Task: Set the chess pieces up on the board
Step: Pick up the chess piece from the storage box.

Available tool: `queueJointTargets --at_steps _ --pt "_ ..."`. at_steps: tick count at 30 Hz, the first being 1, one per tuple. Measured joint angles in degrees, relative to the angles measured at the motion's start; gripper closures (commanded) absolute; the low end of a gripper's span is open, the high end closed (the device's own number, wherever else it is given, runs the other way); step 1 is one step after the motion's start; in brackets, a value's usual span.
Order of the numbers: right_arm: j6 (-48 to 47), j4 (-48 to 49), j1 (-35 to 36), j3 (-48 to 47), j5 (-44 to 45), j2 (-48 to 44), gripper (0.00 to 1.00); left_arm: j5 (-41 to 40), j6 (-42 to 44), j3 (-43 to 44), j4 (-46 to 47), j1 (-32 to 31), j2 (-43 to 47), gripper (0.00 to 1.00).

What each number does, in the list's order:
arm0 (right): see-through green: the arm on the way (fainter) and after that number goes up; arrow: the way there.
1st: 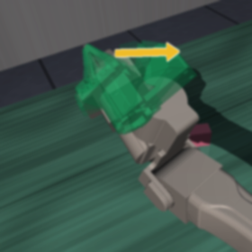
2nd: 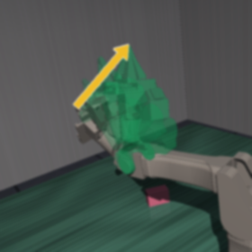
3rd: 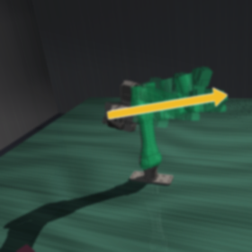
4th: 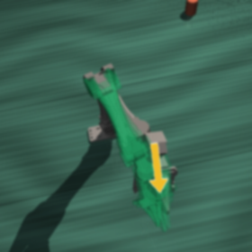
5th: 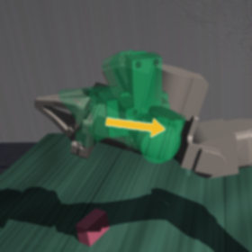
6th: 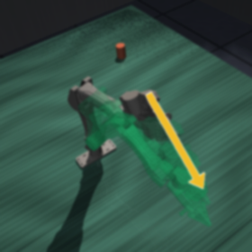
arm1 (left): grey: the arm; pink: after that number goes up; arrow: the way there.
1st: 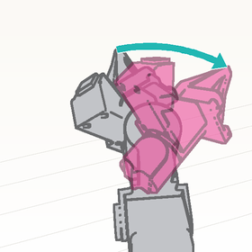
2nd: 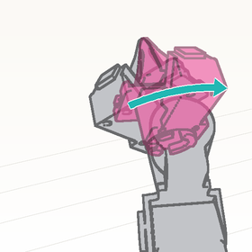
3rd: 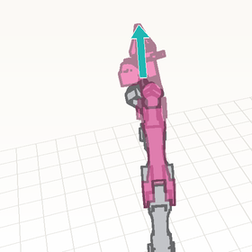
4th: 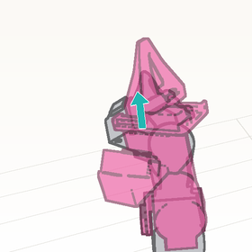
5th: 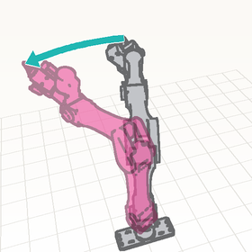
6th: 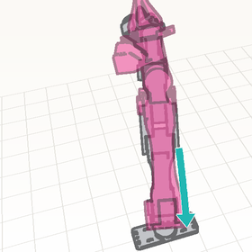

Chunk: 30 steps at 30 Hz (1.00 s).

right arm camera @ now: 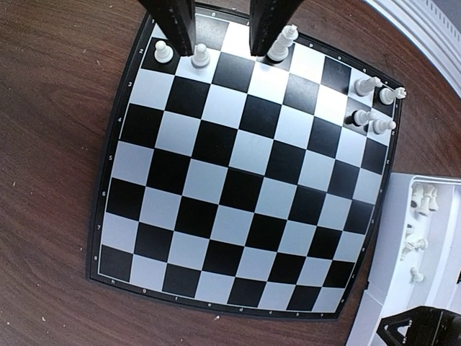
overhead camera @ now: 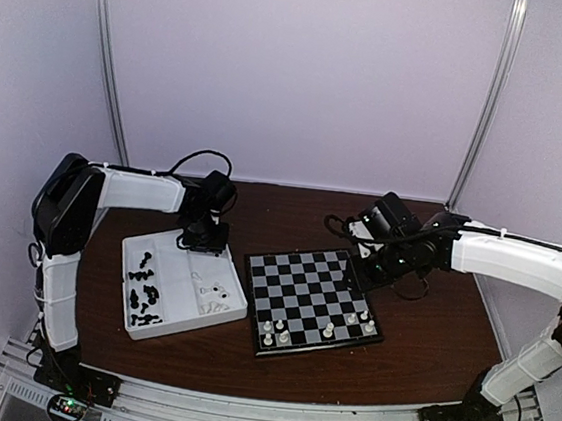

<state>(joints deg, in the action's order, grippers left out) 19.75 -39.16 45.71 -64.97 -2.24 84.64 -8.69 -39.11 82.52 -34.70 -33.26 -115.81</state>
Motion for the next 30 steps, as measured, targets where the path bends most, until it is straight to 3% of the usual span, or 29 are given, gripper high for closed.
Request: queueJointTargets --at_steps 14,21,30 --pt "-0.3 0.4 0.0 0.4 0.0 0.0 0.71 -0.3 -1.8 1.6 -0.6 0.0 -2.9 0.7" --pt "-0.3 0.5 0.0 0.4 0.0 0.0 0.72 -1.0 -2.1 1.6 -1.4 0.0 -3.1 0.77" --pt "-0.3 0.5 0.0 0.4 0.0 -0.2 0.72 -2.4 0.5 2.5 -1.9 0.0 -3.8 0.6"
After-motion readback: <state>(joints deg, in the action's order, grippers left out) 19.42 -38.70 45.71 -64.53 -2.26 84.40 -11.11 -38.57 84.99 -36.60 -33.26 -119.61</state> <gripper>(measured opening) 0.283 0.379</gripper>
